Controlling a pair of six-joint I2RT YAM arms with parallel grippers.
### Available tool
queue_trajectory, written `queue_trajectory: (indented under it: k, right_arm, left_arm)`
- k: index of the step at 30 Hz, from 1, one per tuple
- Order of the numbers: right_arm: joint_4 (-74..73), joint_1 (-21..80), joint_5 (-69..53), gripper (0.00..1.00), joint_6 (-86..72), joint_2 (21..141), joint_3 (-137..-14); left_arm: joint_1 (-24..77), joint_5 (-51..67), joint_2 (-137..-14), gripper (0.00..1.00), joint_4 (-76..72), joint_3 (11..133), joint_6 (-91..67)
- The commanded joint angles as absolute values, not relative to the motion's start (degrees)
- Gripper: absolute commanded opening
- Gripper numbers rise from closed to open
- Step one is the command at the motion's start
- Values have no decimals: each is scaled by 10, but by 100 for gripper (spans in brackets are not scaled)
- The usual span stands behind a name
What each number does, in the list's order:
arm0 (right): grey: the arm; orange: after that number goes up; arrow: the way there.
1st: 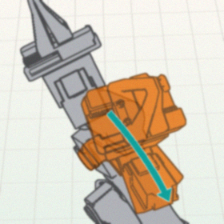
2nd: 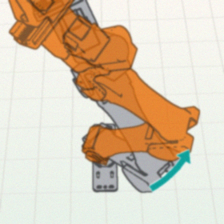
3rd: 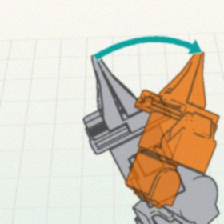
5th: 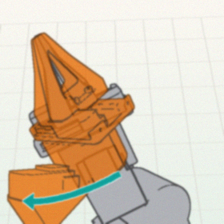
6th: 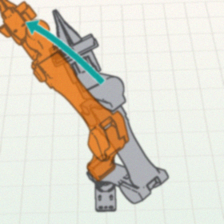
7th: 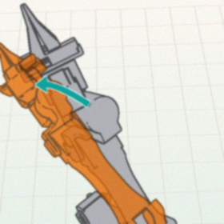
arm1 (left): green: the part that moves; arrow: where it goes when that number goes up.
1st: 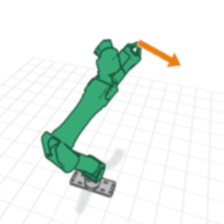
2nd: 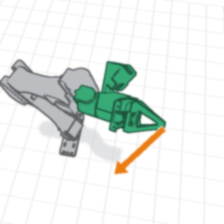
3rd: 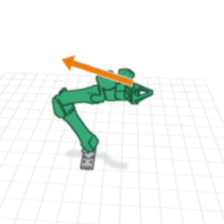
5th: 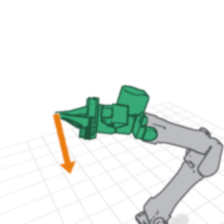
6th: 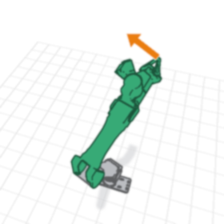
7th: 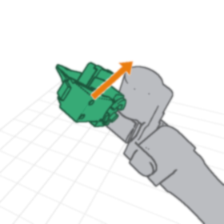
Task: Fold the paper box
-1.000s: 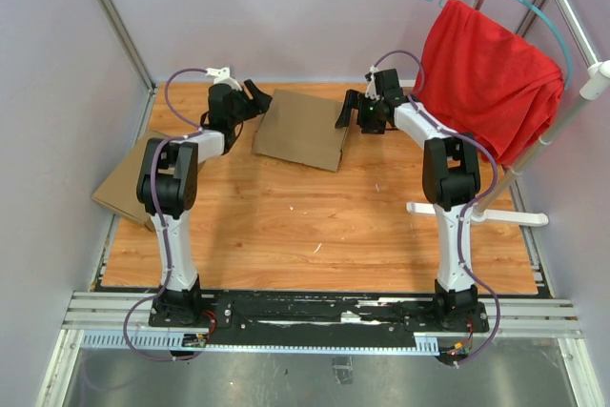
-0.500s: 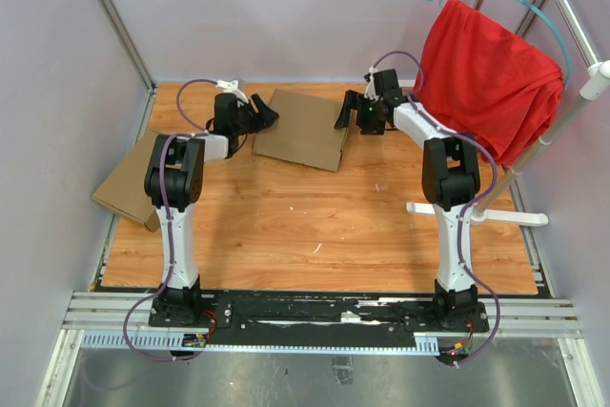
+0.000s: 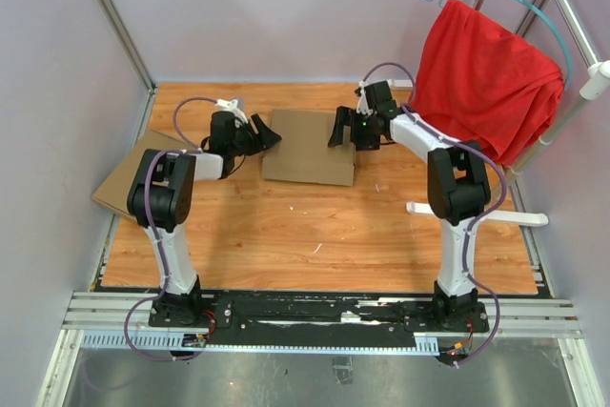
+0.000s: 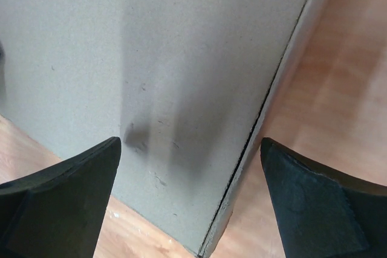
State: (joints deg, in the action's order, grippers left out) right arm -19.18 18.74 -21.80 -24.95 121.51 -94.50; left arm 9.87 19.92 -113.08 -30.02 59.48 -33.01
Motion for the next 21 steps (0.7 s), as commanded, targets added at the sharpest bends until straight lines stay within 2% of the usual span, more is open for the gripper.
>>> queue_trajectory:
  k: [1, 11, 21]
  right_arm:
    - [-187, 210, -201, 98, -243, 1131, -866]
    - [-188, 260, -140, 100, -242, 974, -692]
    - [-242, 263, -60, 98, -225, 913, -655]
  left_arm:
    - [123, 204, -1045, 64, -283, 535, -327]
    - [166, 137, -880, 66, -188, 425, -315]
    - [168, 57, -821, 76, -3, 431, -288]
